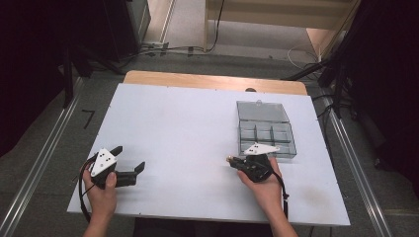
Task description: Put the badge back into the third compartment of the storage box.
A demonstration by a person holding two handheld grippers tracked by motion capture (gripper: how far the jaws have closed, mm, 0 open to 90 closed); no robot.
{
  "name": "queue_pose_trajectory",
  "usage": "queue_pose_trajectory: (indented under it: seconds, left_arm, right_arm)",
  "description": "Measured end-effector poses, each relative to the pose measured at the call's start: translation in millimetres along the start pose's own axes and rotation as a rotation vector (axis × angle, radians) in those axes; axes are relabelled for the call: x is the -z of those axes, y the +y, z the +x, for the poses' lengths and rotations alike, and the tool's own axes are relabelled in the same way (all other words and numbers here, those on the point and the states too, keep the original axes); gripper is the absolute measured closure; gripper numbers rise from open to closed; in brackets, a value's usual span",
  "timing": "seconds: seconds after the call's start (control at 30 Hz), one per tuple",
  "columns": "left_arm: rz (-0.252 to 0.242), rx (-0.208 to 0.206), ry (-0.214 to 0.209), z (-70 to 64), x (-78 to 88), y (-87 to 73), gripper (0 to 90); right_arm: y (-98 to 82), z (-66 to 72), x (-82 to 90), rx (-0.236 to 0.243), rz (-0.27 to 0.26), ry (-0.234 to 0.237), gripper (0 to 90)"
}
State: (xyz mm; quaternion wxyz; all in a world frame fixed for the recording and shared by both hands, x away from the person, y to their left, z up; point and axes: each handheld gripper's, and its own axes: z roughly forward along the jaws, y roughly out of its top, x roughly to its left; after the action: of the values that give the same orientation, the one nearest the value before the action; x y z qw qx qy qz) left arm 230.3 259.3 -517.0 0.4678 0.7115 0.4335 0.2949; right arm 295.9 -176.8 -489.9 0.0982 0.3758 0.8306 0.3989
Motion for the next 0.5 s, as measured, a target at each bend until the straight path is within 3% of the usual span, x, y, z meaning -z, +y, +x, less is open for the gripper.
queue_pose_trajectory:
  seconds: [0.5]
  left_arm:
    - [0.0, -0.001, 0.002, -0.3, -0.3, 0.0, 3.4]
  right_arm:
    - [5.7, -13.2, 10.8, -0.014, -0.018, -0.02, 81.6]
